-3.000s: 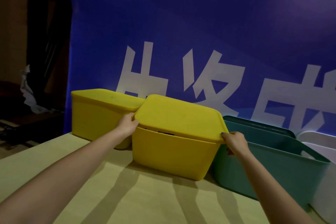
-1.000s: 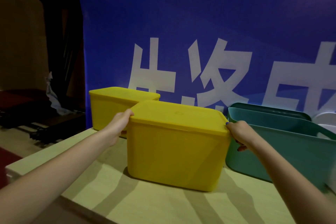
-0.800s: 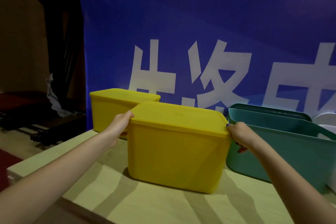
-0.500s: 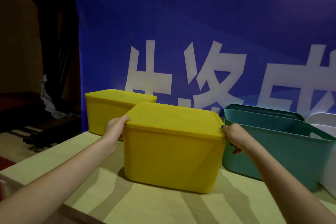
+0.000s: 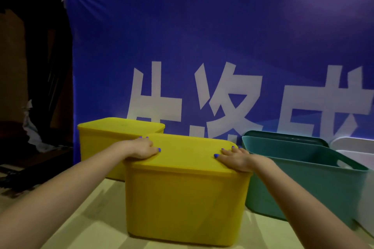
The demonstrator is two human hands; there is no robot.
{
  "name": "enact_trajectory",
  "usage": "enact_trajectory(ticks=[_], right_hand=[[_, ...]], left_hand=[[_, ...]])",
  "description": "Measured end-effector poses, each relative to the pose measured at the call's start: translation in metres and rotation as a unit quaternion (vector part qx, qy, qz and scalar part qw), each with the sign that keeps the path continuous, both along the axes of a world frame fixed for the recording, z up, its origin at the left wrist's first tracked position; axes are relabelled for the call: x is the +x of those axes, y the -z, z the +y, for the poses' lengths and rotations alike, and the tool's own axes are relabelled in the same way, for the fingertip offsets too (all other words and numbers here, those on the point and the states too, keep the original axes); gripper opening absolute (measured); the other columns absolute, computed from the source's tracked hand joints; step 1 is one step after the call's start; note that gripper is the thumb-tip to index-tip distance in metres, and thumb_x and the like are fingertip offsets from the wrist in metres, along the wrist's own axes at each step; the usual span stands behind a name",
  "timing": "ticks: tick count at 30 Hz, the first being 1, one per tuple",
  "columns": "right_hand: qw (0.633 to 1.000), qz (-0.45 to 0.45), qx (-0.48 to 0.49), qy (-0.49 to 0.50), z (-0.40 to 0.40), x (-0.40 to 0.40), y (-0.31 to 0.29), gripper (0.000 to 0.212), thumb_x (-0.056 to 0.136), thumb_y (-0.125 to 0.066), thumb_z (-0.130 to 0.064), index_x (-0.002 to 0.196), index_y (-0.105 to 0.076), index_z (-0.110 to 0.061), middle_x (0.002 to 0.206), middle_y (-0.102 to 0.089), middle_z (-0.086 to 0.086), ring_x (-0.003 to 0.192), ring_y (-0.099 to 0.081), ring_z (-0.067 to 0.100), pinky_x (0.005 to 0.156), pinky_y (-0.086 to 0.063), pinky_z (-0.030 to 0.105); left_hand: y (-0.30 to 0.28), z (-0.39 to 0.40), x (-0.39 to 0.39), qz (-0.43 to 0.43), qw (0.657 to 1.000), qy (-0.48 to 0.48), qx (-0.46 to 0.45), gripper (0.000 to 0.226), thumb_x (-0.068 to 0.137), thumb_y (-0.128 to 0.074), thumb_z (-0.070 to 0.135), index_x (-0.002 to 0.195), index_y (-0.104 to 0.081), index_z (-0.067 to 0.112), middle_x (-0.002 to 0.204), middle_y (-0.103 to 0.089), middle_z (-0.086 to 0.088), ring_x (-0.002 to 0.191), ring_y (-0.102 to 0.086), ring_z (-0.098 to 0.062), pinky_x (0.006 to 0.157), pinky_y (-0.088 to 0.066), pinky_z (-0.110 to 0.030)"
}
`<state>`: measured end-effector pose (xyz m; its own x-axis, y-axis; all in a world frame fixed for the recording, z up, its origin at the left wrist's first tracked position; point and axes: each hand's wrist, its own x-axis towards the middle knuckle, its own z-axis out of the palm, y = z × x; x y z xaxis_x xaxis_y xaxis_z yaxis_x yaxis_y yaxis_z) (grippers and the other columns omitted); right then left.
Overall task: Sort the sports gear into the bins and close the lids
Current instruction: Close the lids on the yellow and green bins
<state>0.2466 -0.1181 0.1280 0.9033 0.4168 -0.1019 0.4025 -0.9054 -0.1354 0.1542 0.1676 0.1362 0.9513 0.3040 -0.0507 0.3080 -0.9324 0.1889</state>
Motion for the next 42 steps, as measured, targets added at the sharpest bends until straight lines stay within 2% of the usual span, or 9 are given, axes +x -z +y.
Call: enact_trajectory(ticks=[4,10,20,28,32,34,37,39,42], right_hand=[[1.0,0.021,0.015,0.014,0.009,0.006,-0.005,0.077,0.086,-0.021,-0.074,0.149,-0.003,-0.035,0.159,0.006,0.005,0.145,0.008,0.03,0.114,0.001,0.054],[0.999,-0.008,0.03,-0.009,0.012,0.019,0.001,0.078,0.085,-0.025,-0.074,0.15,-0.009,-0.034,0.159,-0.002,0.006,0.145,0.004,0.033,0.114,-0.006,0.054],[0.999,-0.008,0.052,-0.013,0.009,0.014,0.001,0.076,0.085,-0.028,-0.073,0.15,-0.011,-0.035,0.159,-0.004,0.005,0.145,0.002,0.031,0.114,-0.007,0.055],[0.98,-0.085,0.148,-0.1,0.009,-0.035,-0.002,0.066,0.091,-0.02,-0.064,0.116,-0.06,-0.017,0.122,-0.059,0.006,0.111,-0.053,0.026,0.098,-0.04,0.048],[0.97,-0.172,0.044,-0.168,0.015,-0.077,0.015,0.086,0.074,-0.005,-0.078,0.142,-0.034,-0.034,0.147,-0.039,0.002,0.133,-0.036,0.024,0.109,-0.027,0.048],[0.952,-0.254,-0.007,-0.171,0.017,-0.085,0.025,0.094,0.065,0.0,-0.08,0.144,-0.027,-0.038,0.148,-0.037,-0.002,0.134,-0.036,0.023,0.107,-0.03,0.045],[0.897,-0.407,0.059,-0.159,0.02,-0.079,0.042,0.075,0.086,-0.003,-0.069,0.121,-0.058,-0.033,0.11,-0.066,-0.005,0.093,-0.064,0.021,0.073,-0.05,0.037],[0.84,-0.505,0.12,-0.157,0.024,-0.067,0.059,0.056,0.095,-0.019,-0.056,0.103,-0.067,-0.027,0.087,-0.067,-0.005,0.07,-0.062,0.02,0.059,-0.045,0.032],[0.782,-0.587,0.154,-0.141,0.037,-0.052,0.077,0.047,0.096,-0.031,-0.049,0.096,-0.07,-0.022,0.082,-0.066,-0.002,0.065,-0.057,0.021,0.063,-0.033,0.032]], left_hand=[[0.002,0.004,0.028,0.034,0.998,0.005,0.051,0.079,0.091,-0.018,0.069,0.151,-0.015,0.018,0.158,-0.014,-0.009,0.146,-0.011,-0.029,0.118,-0.013,-0.045],[0.001,0.009,0.047,-0.018,0.999,0.037,0.006,0.084,0.084,-0.038,0.072,0.146,-0.031,0.015,0.151,-0.033,-0.006,0.134,-0.038,-0.023,0.107,-0.035,-0.036],[0.004,0.01,0.043,-0.032,0.998,0.052,0.01,0.081,0.085,-0.039,0.07,0.145,-0.032,0.016,0.151,-0.034,-0.006,0.133,-0.039,-0.024,0.106,-0.036,-0.037],[0.003,-0.014,0.024,0.026,0.996,0.049,0.067,0.066,0.097,-0.016,0.057,0.151,-0.016,0.02,0.16,-0.009,-0.004,0.146,-0.01,-0.025,0.116,-0.007,-0.046],[0.006,-0.048,-0.018,-0.064,0.987,0.15,0.014,0.057,0.099,-0.024,0.052,0.149,-0.025,0.026,0.156,-0.024,0.005,0.142,-0.024,-0.015,0.114,-0.019,-0.032],[0.021,-0.059,-0.036,-0.137,0.971,0.174,0.091,0.055,0.099,-0.017,0.052,0.146,-0.033,0.029,0.151,-0.034,0.009,0.138,-0.033,-0.01,0.112,-0.025,-0.03],[0.041,-0.067,-0.042,-0.316,0.904,0.21,0.197,0.069,0.099,-0.004,0.044,0.112,-0.069,0.025,0.112,-0.069,0.011,0.103,-0.065,-0.004,0.086,-0.051,-0.023],[0.051,-0.058,-0.031,-0.377,0.875,0.216,0.213,0.055,0.096,-0.024,0.037,0.09,-0.077,0.025,0.087,-0.074,0.014,0.08,-0.07,-0.002,0.062,-0.053,-0.016],[0.053,-0.046,-0.009,-0.386,0.873,0.215,0.207,0.047,0.089,-0.032,0.037,0.087,-0.077,0.025,0.083,-0.074,0.013,0.074,-0.07,-0.003,0.053,-0.052,-0.016]])
